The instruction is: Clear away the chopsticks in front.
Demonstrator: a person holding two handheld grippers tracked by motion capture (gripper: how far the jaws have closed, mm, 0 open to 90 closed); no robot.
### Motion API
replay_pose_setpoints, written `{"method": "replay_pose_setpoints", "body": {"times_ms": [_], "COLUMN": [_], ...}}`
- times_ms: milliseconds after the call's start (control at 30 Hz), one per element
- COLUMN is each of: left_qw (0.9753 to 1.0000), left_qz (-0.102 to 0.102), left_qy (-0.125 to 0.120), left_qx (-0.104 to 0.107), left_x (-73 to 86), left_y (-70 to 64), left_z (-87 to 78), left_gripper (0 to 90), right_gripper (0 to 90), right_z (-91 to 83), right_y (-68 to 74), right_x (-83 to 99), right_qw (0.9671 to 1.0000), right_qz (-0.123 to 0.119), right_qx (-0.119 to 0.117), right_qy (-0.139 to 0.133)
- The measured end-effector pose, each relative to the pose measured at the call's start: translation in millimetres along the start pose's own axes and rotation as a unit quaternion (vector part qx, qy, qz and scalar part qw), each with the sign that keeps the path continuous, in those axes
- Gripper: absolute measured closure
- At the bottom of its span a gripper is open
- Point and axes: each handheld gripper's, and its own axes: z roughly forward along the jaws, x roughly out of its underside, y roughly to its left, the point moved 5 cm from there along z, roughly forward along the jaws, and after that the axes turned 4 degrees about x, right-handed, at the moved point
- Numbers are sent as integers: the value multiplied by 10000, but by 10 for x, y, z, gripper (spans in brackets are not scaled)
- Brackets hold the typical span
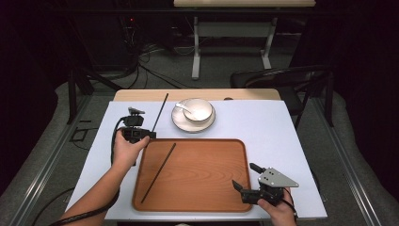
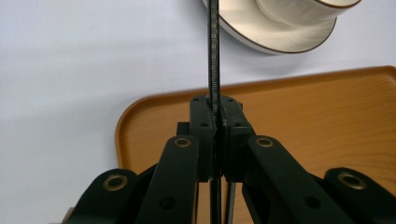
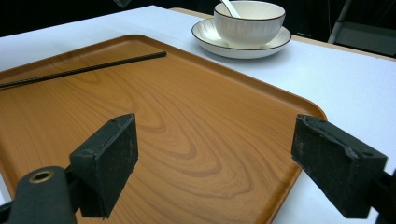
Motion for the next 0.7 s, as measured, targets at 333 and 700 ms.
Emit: {"method": "replay_pose_setpoints", "body": {"times_ms": [333,700], "left_qw": [9999,9996], "left_qz": [75,180], "left_qy": [-67,-61], "left_qx": [83,218], "left_x": [264,615], "left_y": [43,-4], "left_z": [-299,-467], "left_gripper": [861,861], "right_gripper": [143,143], "right_z": [8,8], "right_y": [6,5], "right_x": [0,1], "right_qw": [10000,10000], "right_qz": [-12,-6], "right_qx": [2,7], "right_qy": [12,13]}}
